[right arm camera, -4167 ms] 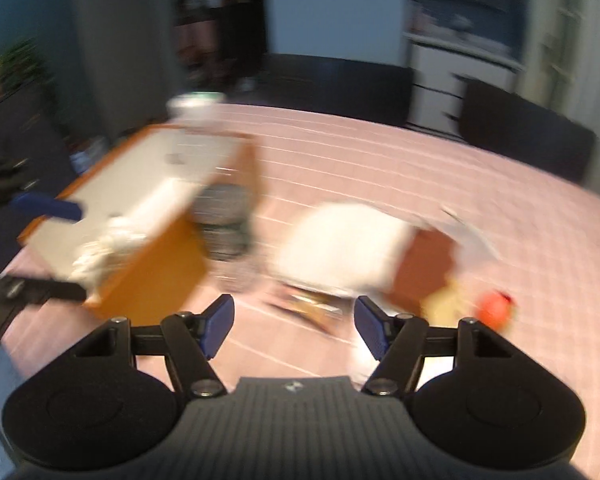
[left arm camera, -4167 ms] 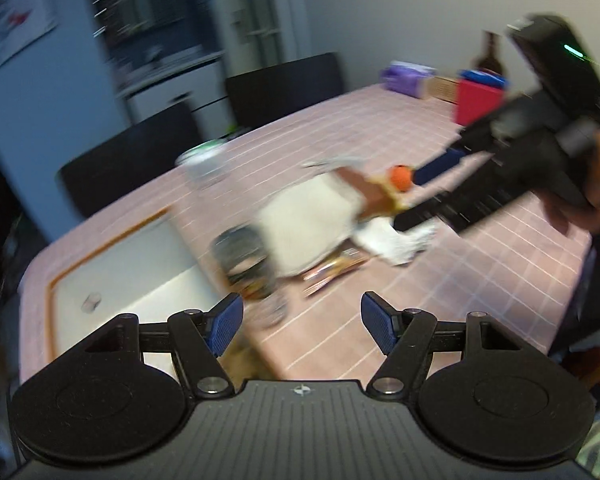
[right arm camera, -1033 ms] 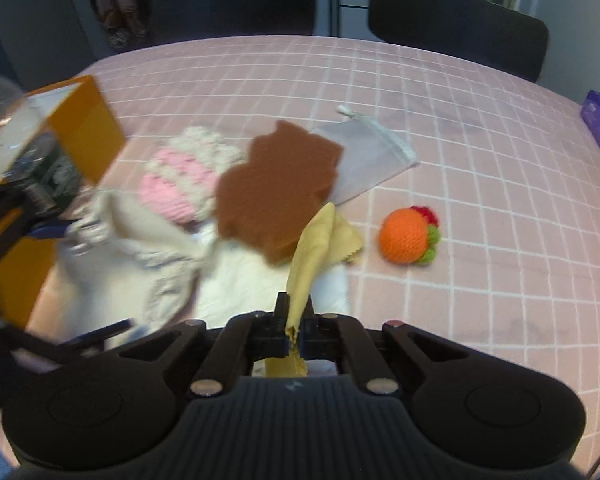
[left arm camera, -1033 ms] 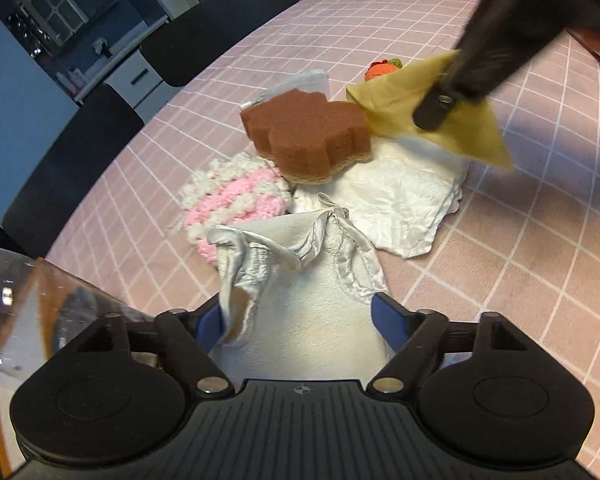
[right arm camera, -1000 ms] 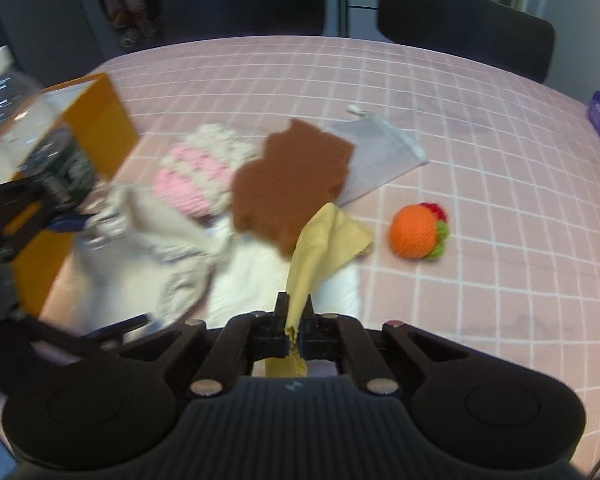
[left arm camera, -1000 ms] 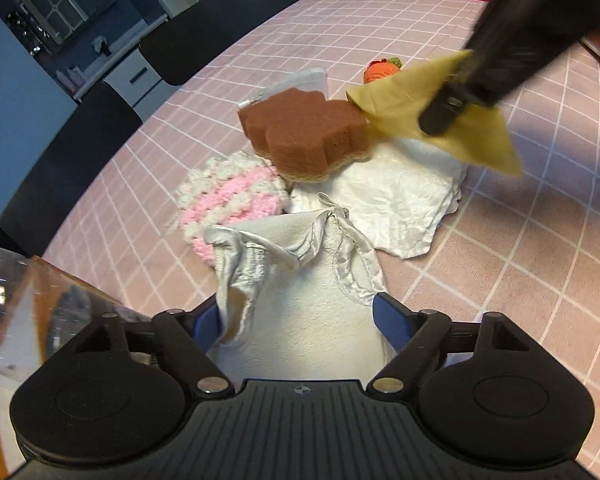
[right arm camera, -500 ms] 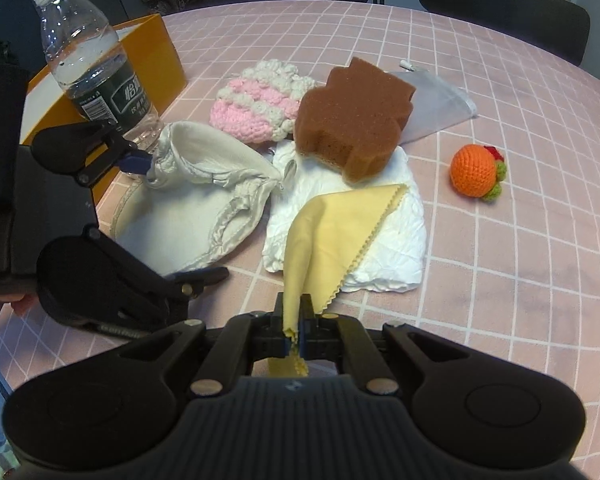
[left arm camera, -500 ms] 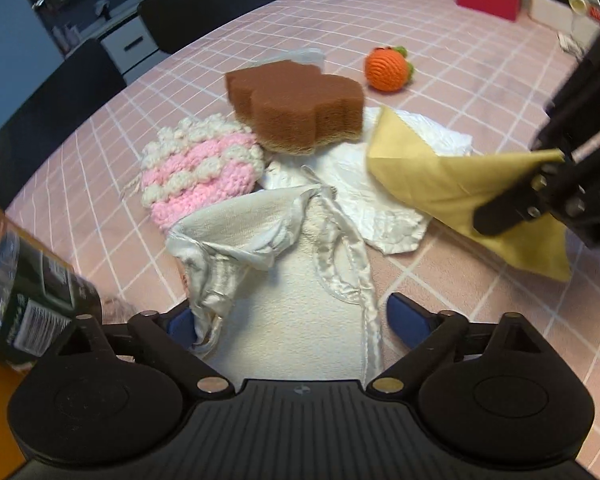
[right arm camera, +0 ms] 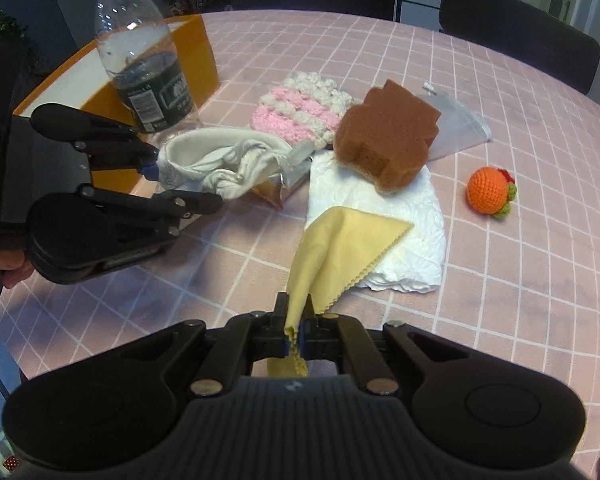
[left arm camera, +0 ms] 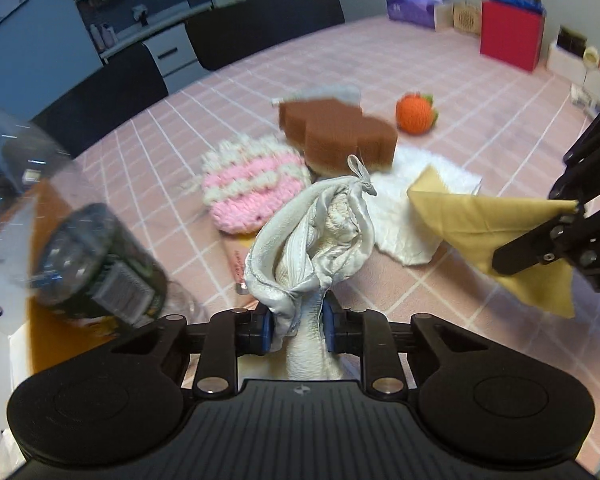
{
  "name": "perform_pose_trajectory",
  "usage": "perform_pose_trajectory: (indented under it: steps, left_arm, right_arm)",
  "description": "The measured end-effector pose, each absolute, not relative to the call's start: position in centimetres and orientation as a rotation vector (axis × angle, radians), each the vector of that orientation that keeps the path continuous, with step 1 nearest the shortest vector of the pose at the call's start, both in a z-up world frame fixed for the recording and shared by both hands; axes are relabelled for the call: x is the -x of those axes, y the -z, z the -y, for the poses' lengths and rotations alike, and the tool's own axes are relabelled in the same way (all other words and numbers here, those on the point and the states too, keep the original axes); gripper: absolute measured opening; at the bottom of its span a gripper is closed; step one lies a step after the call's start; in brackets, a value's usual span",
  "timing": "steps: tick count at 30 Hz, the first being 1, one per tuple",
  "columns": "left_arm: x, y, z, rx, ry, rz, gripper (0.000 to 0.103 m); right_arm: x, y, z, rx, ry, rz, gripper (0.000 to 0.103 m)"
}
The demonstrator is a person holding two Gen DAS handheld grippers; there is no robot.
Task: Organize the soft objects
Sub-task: 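Lift the white cloth bag with the left tool while the right tool lifts the yellow cloth, then lower the white cloth bag and yellow cloth into the box and open both tools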
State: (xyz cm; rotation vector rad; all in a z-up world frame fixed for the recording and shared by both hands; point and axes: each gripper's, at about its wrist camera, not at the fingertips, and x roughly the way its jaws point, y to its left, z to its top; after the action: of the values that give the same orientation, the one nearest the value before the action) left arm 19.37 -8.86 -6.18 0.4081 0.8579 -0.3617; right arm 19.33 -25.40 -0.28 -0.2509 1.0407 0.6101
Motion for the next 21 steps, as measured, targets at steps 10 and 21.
perform_pose_trajectory:
  steps: [10,21]
  left_arm:
    - [-13.7,-0.9,5.3,-0.251,0.458,-0.778,0.025]
    - [-8.6,-6.9,-1.4,-0.232,0.375,-0.657,0.025]
  right_arm:
    - [-15.0,-6.7,24.0,0.282,-0.688,-0.908,0.001]
    - [-10.8,-12.7,17.2,0.359,-0.879,-0.762,0.001]
